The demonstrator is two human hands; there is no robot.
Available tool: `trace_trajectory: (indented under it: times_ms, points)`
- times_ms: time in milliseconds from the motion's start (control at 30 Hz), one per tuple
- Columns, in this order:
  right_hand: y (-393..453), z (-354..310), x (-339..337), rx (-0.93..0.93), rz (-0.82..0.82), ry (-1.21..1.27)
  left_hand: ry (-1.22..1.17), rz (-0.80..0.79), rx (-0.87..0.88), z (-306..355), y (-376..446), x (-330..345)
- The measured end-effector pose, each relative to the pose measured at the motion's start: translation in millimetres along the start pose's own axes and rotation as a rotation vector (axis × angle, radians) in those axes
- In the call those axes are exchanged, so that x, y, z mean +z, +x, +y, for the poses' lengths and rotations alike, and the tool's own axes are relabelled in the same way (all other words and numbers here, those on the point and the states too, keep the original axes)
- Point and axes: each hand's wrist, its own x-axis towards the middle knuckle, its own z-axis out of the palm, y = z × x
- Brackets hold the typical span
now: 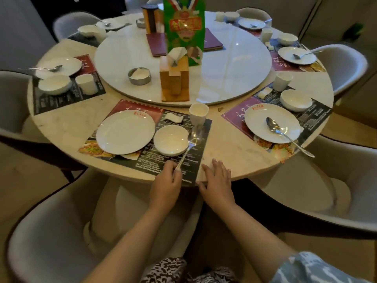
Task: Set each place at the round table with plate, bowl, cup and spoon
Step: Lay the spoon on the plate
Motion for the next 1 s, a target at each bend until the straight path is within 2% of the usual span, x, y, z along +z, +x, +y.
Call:
trace_trajectory:
  times_ms: [100, 233, 433, 667, 867, 1000]
  points:
    - [1, -41, 16, -0.036, 0.022, 0.096, -0.034, 0.088, -0.081, -24, 6, -39]
    - [6, -85, 35, -0.071, 0.027, 0.146, -0.053, 0.128, -0.223, -61, 32, -88]
    - [19, -122, 52, -0.065, -0.010, 0.167, -0.011, 0.082, -0.362, -102, 63, -122]
    - [24, -136, 65, -0.006, 0.080, 0.162, -0.006, 0.028, -0.358, -120, 77, -132]
    - [22, -136, 68, 0.003, 0.088, 0.165, -0.055, 0.020, -0.342, -128, 76, -133]
    - [18, -134, 66, 0.002, 0.051, 0.159, 0.023, 0.048, -0.299, -127, 68, -136]
